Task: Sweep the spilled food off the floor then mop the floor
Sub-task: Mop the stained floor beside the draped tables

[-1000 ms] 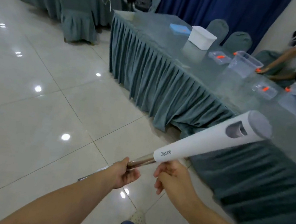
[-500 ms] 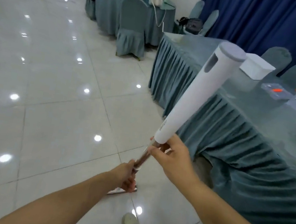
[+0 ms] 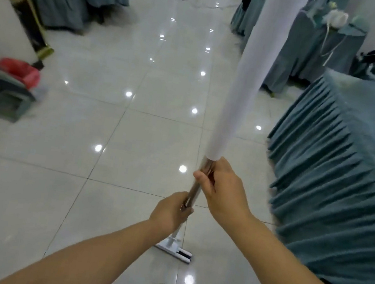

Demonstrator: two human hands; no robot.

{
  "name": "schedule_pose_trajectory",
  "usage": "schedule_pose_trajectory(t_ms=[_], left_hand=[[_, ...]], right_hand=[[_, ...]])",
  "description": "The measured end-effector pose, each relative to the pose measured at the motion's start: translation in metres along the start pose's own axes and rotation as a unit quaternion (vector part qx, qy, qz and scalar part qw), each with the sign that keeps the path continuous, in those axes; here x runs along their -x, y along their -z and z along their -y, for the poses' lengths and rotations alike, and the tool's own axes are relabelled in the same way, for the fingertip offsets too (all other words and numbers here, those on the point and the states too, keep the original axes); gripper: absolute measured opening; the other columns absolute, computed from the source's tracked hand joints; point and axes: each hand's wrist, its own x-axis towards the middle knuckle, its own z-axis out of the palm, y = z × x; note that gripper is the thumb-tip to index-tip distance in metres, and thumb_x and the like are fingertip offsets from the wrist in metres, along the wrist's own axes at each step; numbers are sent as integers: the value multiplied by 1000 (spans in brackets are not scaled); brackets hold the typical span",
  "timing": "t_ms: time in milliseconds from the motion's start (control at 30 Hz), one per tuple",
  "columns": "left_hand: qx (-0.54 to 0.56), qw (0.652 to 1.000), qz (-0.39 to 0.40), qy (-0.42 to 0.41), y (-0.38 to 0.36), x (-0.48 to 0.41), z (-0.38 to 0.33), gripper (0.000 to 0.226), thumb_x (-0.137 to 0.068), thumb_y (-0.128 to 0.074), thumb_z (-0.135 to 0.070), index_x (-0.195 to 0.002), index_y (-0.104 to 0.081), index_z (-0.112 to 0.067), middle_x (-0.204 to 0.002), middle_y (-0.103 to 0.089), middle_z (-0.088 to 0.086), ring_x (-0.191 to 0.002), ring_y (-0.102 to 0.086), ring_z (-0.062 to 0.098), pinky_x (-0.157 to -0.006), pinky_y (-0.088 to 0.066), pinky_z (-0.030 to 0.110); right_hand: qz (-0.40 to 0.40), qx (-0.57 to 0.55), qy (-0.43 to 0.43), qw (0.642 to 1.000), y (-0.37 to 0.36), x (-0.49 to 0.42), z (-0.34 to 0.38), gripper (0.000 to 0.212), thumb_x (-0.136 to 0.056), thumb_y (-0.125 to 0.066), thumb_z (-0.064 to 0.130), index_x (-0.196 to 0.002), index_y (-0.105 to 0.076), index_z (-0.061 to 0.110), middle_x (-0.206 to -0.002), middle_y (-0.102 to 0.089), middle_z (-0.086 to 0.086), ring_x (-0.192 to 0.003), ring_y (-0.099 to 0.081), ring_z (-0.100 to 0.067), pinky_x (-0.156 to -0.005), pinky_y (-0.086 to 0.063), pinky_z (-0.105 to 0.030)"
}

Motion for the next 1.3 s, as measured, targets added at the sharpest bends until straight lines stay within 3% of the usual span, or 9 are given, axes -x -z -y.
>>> schedule_pose_trajectory(t_ms=[167, 333, 433, 633, 733, 900, 967, 1100, 1300], left_hand=[[121, 989, -57, 64, 36, 4, 27, 12, -85, -45, -20, -85, -57, -20, -77, -69, 0, -79, -65, 16, -81, -53, 32], [189, 963, -157, 111, 90, 31, 79, 9, -92, -50, -24, -95, -57, -20, -88, -67, 1, -79, -60, 13, -69, -46, 21], [213, 946, -205, 130, 130, 54, 114, 10, -92, -51, -25, -101, -57, -23, -95, -67, -2, -86, -62, 12, -71, -47, 19], [221, 922, -291, 131, 232, 105, 202, 4, -91, -53, -25, -93, -54, -29, -90, -64, -11, -83, -60, 7, -68, -45, 15], [232, 899, -339, 154, 287, 130, 252, 4, -90, -57, -28, -91, -56, -25, -89, -65, -5, -80, -61, 9, -68, -48, 17], [199, 872, -407, 183, 380, 163, 332, 9, -87, -61, -33, -84, -54, -27, -85, -62, -5, -72, -58, 8, -68, -48, 21], [184, 862, -431, 193, 418, 170, 360, 12, -87, -60, -34, -80, -52, -29, -83, -59, -7, -75, -59, 12, -72, -51, 27], [157, 843, -472, 207, 494, 175, 413, 10, -87, -60, -34, -83, -55, -26, -83, -59, -5, -73, -60, 15, -73, -54, 32], [119, 803, -537, 229, 615, 159, 485, 10, -85, -62, -34, -84, -57, -25, -84, -59, -6, -72, -58, 15, -69, -52, 32]], right_hand=[[54, -49, 90, 993, -33, -45, 40, 15, -96, -52, 32, -89, -40, 25, -78, -40, 18, -67, -46, 0, -59, -37, -11], [134, -35, 203, 970, -86, -74, 120, 17, -96, -48, 39, -89, -40, 25, -76, -39, 16, -64, -45, -4, -60, -38, -15], [165, -27, 254, 952, -120, -83, 178, 19, -95, -45, 43, -89, -42, 26, -75, -39, 16, -64, -45, -4, -58, -38, -15], [193, -28, 311, 930, -200, -95, 305, 17, -96, -44, 39, -88, -42, 25, -72, -41, 15, -63, -45, -2, -55, -31, -13], [209, -37, 338, 917, -243, -101, 374, 18, -96, -44, 39, -86, -42, 23, -71, -42, 14, -61, -45, -3, -54, -30, -14], [226, -94, 378, 893, -312, -116, 481, 52, -87, -29, 63, -92, -50, 16, -76, -48, 12, -68, -51, -7, -58, -37, -13], [235, -120, 383, 885, -336, -129, 518, 51, -90, -33, 59, -96, -52, 12, -75, -49, 11, -66, -51, -8, -59, -42, -18], [265, -142, 398, 867, -383, -165, 587, 14, -99, -43, 30, -90, -47, 21, -77, -49, 10, -71, -53, -15, -67, -52, -41], [276, -183, 443, 833, -457, -241, 688, 27, -96, -40, 36, -95, -50, 11, -76, -48, 9, -71, -54, -20, -67, -50, -48]])
